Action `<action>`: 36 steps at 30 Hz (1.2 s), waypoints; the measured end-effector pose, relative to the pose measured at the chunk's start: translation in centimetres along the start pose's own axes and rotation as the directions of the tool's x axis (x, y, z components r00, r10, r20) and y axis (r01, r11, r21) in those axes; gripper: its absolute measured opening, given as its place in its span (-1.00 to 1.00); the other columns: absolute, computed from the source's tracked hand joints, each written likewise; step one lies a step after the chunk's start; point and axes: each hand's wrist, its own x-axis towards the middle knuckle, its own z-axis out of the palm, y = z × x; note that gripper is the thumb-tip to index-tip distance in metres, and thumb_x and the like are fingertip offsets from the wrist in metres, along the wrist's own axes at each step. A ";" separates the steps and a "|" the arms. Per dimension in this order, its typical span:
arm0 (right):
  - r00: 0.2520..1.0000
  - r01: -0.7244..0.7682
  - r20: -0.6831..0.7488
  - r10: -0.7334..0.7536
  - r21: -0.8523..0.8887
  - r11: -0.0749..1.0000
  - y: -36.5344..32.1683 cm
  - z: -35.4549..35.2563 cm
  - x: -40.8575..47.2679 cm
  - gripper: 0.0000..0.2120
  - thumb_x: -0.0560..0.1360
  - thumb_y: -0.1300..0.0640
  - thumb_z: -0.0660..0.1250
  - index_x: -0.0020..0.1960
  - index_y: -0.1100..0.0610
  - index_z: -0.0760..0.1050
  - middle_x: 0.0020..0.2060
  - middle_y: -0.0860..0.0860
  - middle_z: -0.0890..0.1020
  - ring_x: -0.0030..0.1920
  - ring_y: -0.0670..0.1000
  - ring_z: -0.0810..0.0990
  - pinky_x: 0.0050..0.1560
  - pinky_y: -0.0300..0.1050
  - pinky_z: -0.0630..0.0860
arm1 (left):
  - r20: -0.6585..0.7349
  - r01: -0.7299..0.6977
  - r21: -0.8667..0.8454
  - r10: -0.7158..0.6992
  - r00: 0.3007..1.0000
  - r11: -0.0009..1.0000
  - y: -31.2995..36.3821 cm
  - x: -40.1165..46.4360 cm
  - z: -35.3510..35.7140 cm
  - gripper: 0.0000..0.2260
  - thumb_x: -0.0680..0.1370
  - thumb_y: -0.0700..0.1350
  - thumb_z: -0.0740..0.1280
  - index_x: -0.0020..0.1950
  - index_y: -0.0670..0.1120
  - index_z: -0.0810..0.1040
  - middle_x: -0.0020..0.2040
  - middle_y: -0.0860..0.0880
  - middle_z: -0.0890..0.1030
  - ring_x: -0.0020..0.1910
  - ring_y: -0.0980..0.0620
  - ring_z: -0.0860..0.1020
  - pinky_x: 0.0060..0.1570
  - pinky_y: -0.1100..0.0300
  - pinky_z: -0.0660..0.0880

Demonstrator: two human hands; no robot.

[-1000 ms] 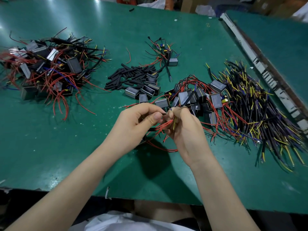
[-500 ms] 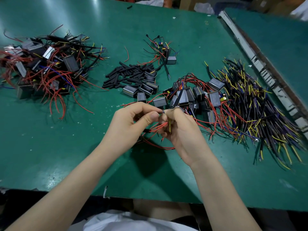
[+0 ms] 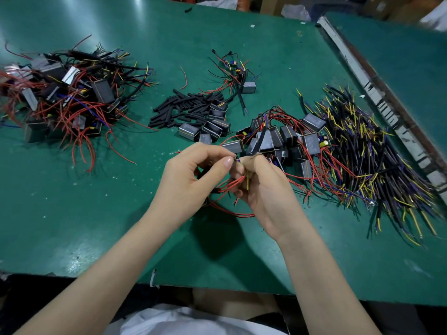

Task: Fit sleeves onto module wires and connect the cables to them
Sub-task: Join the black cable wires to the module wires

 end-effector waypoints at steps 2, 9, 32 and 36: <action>1.000 -0.008 -0.010 0.007 -0.020 1.000 0.1 0.0 0.0 -0.55 0.54 0.20 0.08 -0.49 -0.02 0.42 -0.45 -0.12 0.43 -0.43 -0.13 0.40 -0.32 -0.18 0.31 | -0.009 -0.016 0.054 0.017 1.000 0.998 0.0 0.0 0.0 -0.89 0.52 -0.14 0.35 -0.06 0.08 0.59 -0.24 0.18 0.55 -0.24 0.29 0.48 -0.17 0.47 0.32; 1.000 -0.003 0.007 0.003 -0.036 0.999 0.1 0.0 -0.2 -0.56 0.55 0.18 0.07 -0.47 -0.02 0.40 -0.44 -0.13 0.44 -0.43 -0.15 0.44 -0.31 -0.21 0.35 | 0.013 -0.003 0.046 0.002 1.000 0.999 0.2 -0.1 0.0 -0.76 0.53 -0.12 0.32 0.11 0.18 0.51 -0.26 0.12 0.54 -0.24 0.26 0.48 -0.14 0.41 0.37; 0.881 0.402 0.045 -0.471 -0.596 0.695 -0.7 -0.5 -0.7 -0.87 0.48 0.06 0.26 -0.23 -0.10 0.47 -0.29 -0.10 0.49 -0.26 -0.12 0.45 -0.16 -0.12 0.43 | 0.080 -0.098 0.335 0.075 0.994 0.937 1.2 0.8 -0.6 -0.90 0.51 -0.20 0.26 -0.11 -0.15 0.57 -0.27 0.24 0.43 -0.27 0.38 0.40 -0.24 0.55 0.26; 0.828 0.477 0.111 -0.550 -0.656 0.585 -0.8 -1.3 -0.8 -0.91 0.52 0.09 0.29 -0.15 -0.06 0.50 -0.21 -0.12 0.52 -0.19 -0.19 0.48 -0.15 -0.29 0.41 | 0.116 0.040 0.229 -0.068 0.991 0.973 1.1 0.8 -1.0 -0.88 0.56 -0.09 0.30 -0.15 0.11 0.51 -0.34 0.29 0.52 -0.29 0.30 0.46 -0.21 0.35 0.37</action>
